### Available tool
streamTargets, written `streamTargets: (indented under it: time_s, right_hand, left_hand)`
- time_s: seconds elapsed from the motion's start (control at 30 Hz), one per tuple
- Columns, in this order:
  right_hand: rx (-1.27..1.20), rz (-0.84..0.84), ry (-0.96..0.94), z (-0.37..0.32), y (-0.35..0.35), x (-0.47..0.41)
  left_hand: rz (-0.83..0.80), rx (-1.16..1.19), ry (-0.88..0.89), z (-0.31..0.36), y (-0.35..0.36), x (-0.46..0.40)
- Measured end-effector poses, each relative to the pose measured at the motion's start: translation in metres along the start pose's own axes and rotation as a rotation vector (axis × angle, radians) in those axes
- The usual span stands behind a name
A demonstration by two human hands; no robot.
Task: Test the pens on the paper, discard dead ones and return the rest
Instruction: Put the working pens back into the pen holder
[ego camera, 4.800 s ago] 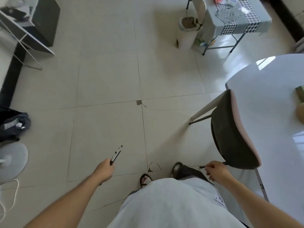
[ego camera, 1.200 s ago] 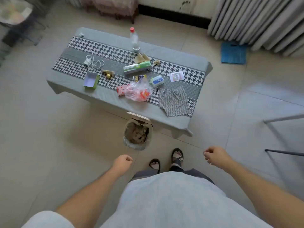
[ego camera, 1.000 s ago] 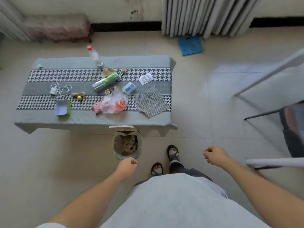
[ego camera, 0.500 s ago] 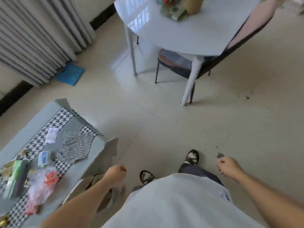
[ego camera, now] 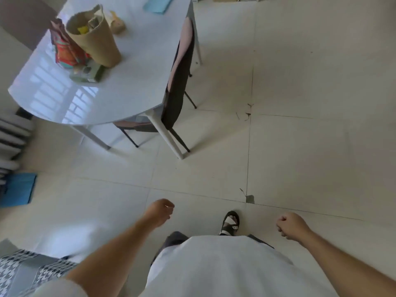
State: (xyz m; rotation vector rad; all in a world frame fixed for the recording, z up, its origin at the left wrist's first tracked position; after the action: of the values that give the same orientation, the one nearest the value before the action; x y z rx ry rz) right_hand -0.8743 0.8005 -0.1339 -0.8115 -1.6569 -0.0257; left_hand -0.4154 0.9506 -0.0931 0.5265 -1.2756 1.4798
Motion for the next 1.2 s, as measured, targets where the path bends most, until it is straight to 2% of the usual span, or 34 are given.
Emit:
streamTargets:
  time_s: [0.23,0.5,0.57,0.77,0.87,0.93,1.07,1.2]
  right_hand:
    - [-0.121,-0.007,-0.042,-0.05,-0.08,-0.046]
    - [-0.149,0.012,0.006,-0.104,-0.17,-0.121]
    - [-0.148,0.025,0.045,-0.117,-0.199,-0.138]
    - [-0.188,0.106,0.051,-0.189,-0.302,-0.184]
    - [-0.203,0.116,0.024,-0.232,-0.343,-0.213]
    - [-0.194,0.12,0.005,-0.26,-0.37,-0.237]
    - [-0.148,0.081,0.002,-0.307,-0.424,-0.298]
    - [-0.065,0.035,0.01,-0.359,-0.495,-0.356]
  left_hand:
    - [-0.015,-0.059,-0.011,0.093,-0.005,-0.036]
    - [-0.084,-0.063,-0.065,0.191,-0.026,-0.131]
    - [-0.16,-0.12,-0.054,0.237,-0.031,-0.155]
    - [-0.161,-0.183,0.135,0.409,-0.068,-0.212]
    - [-0.133,-0.084,0.151,0.487,-0.087,-0.234]
    - [-0.145,-0.116,0.212,0.538,-0.096,-0.25]
    - [-0.163,-0.113,0.171,0.595,-0.114,-0.294]
    - [-0.078,-0.013,0.022,0.61,-0.144,-0.33]
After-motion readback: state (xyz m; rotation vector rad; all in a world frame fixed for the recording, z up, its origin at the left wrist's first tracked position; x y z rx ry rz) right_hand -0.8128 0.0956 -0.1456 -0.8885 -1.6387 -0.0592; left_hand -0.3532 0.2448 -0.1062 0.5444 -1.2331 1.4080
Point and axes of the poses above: each hand's wrist, its own x-axis away from the middle knuckle, its own y-axis out of the palm, z = x × y, the point moved 8 cm from there along -x, towards the middle knuckle, and after that the axes turned 5 degrees about -z, right-handed, at the moved point
